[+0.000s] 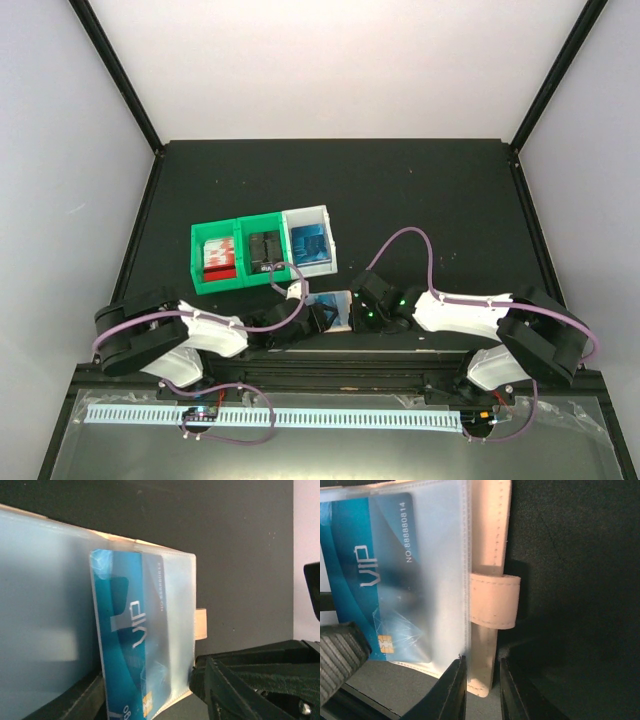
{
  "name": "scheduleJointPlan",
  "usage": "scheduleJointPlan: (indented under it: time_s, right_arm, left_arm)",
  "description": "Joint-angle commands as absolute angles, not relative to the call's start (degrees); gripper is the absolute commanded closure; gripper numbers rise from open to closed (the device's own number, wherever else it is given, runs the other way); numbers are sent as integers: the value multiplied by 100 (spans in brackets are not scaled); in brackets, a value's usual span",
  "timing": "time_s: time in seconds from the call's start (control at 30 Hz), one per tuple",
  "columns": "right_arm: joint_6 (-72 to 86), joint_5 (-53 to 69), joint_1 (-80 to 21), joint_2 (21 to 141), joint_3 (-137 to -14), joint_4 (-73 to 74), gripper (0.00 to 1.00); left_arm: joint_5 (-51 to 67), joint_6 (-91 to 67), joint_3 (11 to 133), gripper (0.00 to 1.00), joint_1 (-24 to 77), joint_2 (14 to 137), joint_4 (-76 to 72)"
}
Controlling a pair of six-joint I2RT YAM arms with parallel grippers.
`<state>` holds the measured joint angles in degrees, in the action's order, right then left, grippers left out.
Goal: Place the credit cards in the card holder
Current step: Insert the credit card into the card holder.
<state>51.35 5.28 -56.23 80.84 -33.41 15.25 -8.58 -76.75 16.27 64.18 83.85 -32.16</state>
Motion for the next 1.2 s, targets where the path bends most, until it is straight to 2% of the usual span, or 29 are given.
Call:
scheduleJointPlan:
  time_s: [0.0,0.13,0.43,0.7,0.97,1.17]
  right_arm:
    - [5112,422,-5657,8218,-3252,1684,77]
    - [5107,422,-5660,8222,-3258,1688,78]
    - [5018,655,-5660,8107,-3255,1448,77]
    - [5048,615,-5659,7859,-3208,1418,75]
    - [5091,563,-5660,7816,-3183,1441,74]
    - [5093,554,-5658,7809,-3182,1451,74]
  left_arm:
    - [-702,-7332,1714,47,6461,8080,-1700]
    - [-806,-7059,1944,39,6460,7635,-879]
    - [-657,-6846,2285,26,6382,7216,156]
    - [815,-5276,2784,21,5858,7555,651]
    - [176,-4815,3440,17,5849,7376,2305]
    - [143,-4680,3439,12,5823,7154,2617]
